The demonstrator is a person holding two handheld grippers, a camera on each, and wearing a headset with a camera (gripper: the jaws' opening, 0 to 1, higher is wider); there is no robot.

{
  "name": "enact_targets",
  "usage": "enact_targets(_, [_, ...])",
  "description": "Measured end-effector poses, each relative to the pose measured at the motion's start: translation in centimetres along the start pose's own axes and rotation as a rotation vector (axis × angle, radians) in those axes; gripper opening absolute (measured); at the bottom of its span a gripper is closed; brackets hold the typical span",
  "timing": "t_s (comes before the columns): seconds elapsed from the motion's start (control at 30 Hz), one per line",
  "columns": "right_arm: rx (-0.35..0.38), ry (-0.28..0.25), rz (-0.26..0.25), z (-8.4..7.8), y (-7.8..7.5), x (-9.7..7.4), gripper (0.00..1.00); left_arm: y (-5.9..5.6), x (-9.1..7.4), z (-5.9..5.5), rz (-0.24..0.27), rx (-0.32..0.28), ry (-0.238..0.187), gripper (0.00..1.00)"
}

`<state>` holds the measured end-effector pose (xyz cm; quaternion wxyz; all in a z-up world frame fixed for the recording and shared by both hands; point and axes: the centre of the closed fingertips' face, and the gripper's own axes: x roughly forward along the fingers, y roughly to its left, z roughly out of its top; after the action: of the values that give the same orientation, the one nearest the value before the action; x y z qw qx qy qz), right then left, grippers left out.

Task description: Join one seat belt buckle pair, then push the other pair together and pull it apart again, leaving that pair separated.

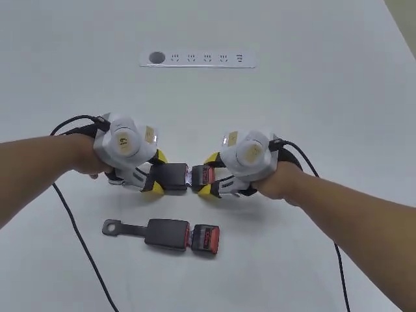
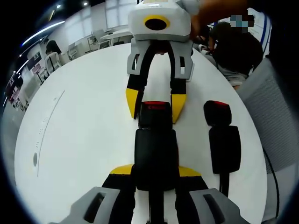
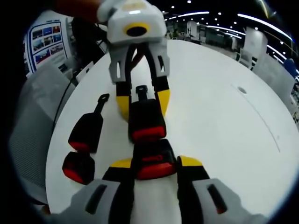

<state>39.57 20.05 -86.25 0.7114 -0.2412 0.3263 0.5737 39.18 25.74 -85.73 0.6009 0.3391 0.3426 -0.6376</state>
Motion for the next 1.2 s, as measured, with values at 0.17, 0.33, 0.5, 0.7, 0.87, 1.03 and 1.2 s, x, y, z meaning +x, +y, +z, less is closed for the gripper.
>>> enact_targets(0.17, [0.005, -0.015, -0.005, -0.2, 0.0, -0.2, 0.35, 0.0, -0.1, 0.0, -0.002, 0.002, -0.010, 0.33])
enact_targets(0.33, [0.012, -0.019, -0.005, -0.7, -0.1, -0.7, 0.35, 0.0, -0.1, 0.0, -0.002, -0.006, -0.026, 0.33])
enact_targets(0.5, [0.023, -0.032, -0.004, -1.3, -0.3, -1.2, 0.35, 0.0, -0.1, 0.0, -0.004, -0.009, -0.029, 0.33])
enact_targets(0.7, [0.011, -0.035, -0.004, -1.4, -0.1, -1.3, 0.35, 0.0, -0.1, 0.0, 0.002, -0.025, -0.038, 0.33])
enact_targets(0.87, [0.018, -0.040, -0.011, -2.3, -0.1, -2.0, 0.35, 0.1, -0.1, 0.0, 0.006, -0.036, -0.052, 0.33])
enact_targets(1.03, [0.022, -0.049, -0.012, -3.1, -0.1, -2.8, 0.35, 0.0, -0.1, 0.1, 0.022, -0.062, -0.090, 0.33])
enact_targets(1.2, [0.021, -0.048, -0.013, -3.9, 0.0, -3.6, 0.36, 0.1, -0.1, 0.2, 0.021, -0.064, -0.096, 0.33])
